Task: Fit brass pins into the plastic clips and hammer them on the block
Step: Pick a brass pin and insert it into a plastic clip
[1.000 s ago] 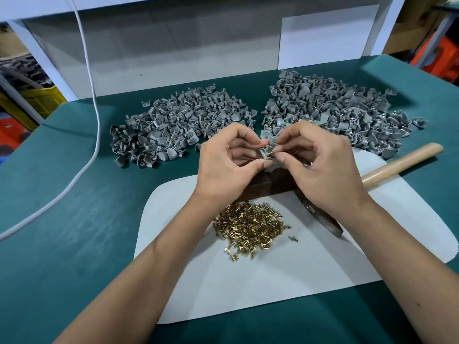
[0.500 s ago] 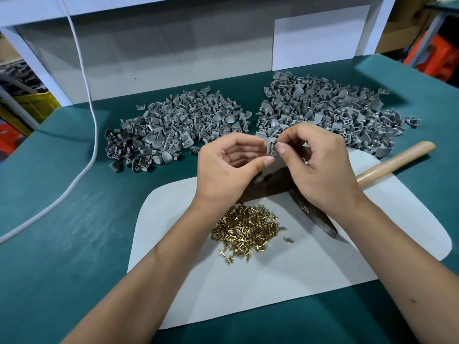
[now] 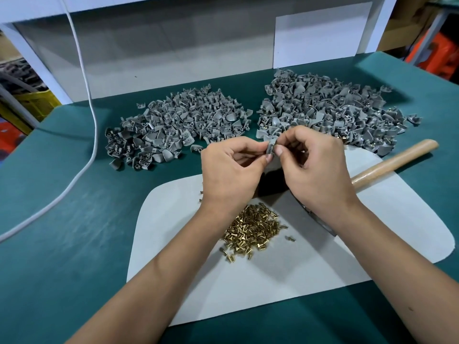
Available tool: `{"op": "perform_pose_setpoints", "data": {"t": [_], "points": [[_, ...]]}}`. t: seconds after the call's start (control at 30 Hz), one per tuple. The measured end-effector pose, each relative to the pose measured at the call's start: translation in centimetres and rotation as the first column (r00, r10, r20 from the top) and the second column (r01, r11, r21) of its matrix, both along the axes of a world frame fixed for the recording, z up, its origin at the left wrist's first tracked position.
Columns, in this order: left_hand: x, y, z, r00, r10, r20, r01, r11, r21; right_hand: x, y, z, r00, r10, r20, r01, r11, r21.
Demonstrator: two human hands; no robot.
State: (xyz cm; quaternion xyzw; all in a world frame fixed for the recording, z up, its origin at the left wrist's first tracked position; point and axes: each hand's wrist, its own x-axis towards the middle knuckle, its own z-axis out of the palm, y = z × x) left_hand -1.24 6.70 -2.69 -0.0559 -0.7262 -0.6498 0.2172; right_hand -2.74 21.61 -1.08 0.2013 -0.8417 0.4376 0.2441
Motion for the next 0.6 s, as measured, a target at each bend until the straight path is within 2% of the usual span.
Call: {"op": "perform_pose_setpoints", "data": {"t": [0.27,0.43,0.53,0.6], "points": [[0.0,0.1,-0.5,0.997,0.058,-0.046,-0.063,0.99,-0.124,0.1,-0.5,-0.2,0.995,-0.072,0.066,0.074,0.997,-0.015],[-0.1,0.1,-0.4,0.994,0.048,-0.103,-0.079,0.944,-0.321,0.0,-0.3,0.1,0.991,-0.071,0.109,0.071,0.997,0.005],[-0.1,-0.1,-0.3,0.988,0.087,-0.127,-0.126,0.931,-0.341,-0.2,0.6,1.3,0.988,0.077,0.134,-0.085,0.995,0.052],[-0.1,-0.6,-0.1,0.982,0.121,-0.144,-0.165,0.919,-0.358,-0.7,2.2,2.3,0.963,0.175,0.206,-0.206,0.969,0.14]]}}
